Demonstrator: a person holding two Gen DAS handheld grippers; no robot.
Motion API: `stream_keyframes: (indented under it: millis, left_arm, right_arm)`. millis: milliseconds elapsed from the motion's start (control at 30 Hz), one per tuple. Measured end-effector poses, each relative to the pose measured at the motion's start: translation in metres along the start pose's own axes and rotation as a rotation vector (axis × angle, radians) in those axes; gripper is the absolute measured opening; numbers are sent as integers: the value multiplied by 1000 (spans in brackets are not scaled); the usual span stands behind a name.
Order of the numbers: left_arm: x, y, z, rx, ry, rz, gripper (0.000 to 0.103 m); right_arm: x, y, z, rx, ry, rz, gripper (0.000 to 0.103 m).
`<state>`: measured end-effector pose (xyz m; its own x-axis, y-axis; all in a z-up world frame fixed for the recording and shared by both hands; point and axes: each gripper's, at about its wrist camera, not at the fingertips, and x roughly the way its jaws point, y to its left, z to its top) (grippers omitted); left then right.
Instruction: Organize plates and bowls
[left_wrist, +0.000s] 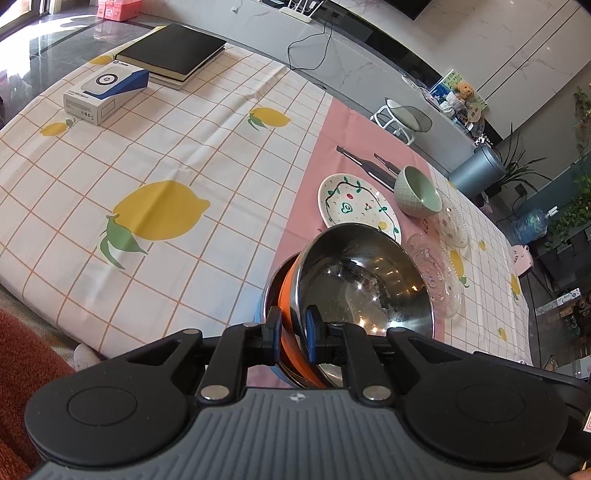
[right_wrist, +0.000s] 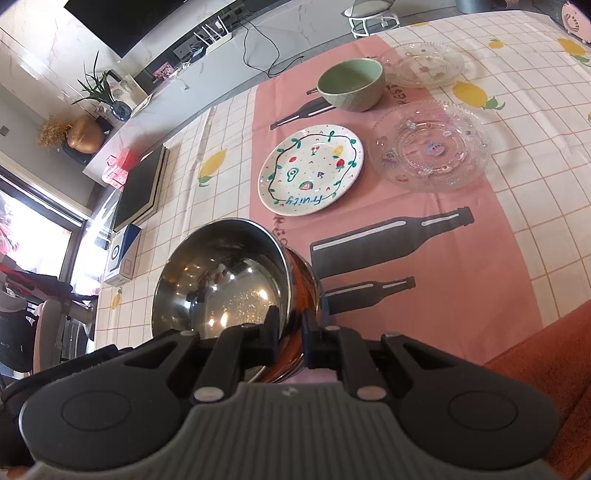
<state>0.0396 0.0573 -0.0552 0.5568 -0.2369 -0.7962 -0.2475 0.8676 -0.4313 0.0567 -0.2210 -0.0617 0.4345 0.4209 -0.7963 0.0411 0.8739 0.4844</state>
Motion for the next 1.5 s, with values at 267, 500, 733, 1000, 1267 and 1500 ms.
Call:
stream_keyframes:
  millis: [267,500,733,1000,1267,1500]
  left_arm:
    - [6,-7,-2,71,24,31,15]
    - [10,-13,-3,131,26,73,15]
    - [14,-13,-5,146,35,83,15]
    - [12,-13,-3,151,28,80,16]
    - [4,-10,0,133,1,72,17]
    - [-15,-15,5,158,-58,39,26]
  right_arm:
    - [4,1,1,-22,3,-29,9]
    - [11,1,-1,-25,19,-39,8]
    - [15,1,-1,-33,17,-53,8]
    - [13,5,-2,-57,5,-61,9]
    - [9,4,-3,-57,-14,-61,13]
    - [-6,5,-2,-62,-48,-51,23]
